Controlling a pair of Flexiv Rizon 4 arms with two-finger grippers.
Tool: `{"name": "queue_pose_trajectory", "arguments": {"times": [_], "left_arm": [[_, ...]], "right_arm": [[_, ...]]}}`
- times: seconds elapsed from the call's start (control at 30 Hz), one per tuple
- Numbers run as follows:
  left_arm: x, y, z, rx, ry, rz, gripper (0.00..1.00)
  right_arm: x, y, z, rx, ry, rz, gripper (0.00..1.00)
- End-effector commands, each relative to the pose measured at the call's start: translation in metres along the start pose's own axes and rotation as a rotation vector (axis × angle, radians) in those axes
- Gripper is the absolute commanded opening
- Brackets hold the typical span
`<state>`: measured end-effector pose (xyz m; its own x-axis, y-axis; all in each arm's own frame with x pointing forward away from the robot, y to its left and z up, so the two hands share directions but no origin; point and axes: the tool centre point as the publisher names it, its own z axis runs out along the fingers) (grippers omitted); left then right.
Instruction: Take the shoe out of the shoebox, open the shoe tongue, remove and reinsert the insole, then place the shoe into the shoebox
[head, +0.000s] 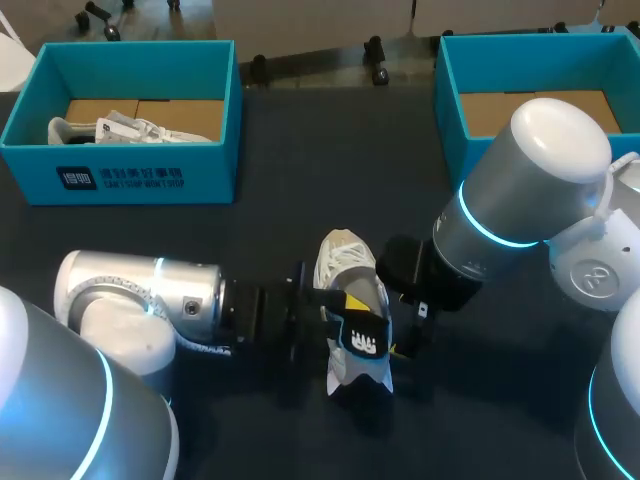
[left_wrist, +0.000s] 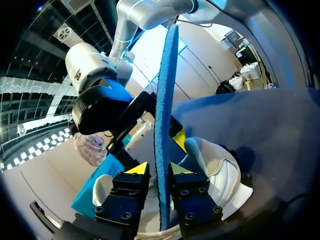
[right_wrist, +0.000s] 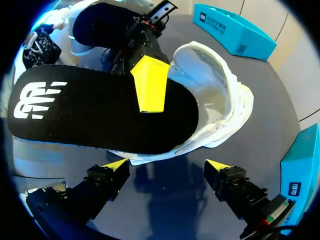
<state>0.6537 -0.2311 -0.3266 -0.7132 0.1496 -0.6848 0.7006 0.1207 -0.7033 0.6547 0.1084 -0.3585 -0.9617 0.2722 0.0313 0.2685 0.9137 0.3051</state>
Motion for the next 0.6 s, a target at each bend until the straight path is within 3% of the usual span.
{"name": "queue_pose_trajectory", "arguments": {"times": [0.03,0.33,0.43,0.6], "left_arm": [[-0.002,-0.0082,0.0012,-0.014,0.011,0.004,0.26],[0.0007,-0.0171,0.0044,0.016,0.03,0.012,0.2],[0.0025,-0.0182,0.0046,0.02,0.038,0.017,0.0],[0.0071,-0.0168,0.0048,0.034,0.051,0.057,0.0]], "right_arm": [[0.0013,-0.0003,0.0006,-0.001,-0.002,0.001,1.0],[0.0013,-0.0003,0.0006,-0.001,-0.002,0.001,1.0],[0.0013,-0.0003,0.0006,-0.001,-0.002,0.001,1.0],[0.0013,-0.0003,0.0006,-0.001,-0.002,0.001,1.0]]}}
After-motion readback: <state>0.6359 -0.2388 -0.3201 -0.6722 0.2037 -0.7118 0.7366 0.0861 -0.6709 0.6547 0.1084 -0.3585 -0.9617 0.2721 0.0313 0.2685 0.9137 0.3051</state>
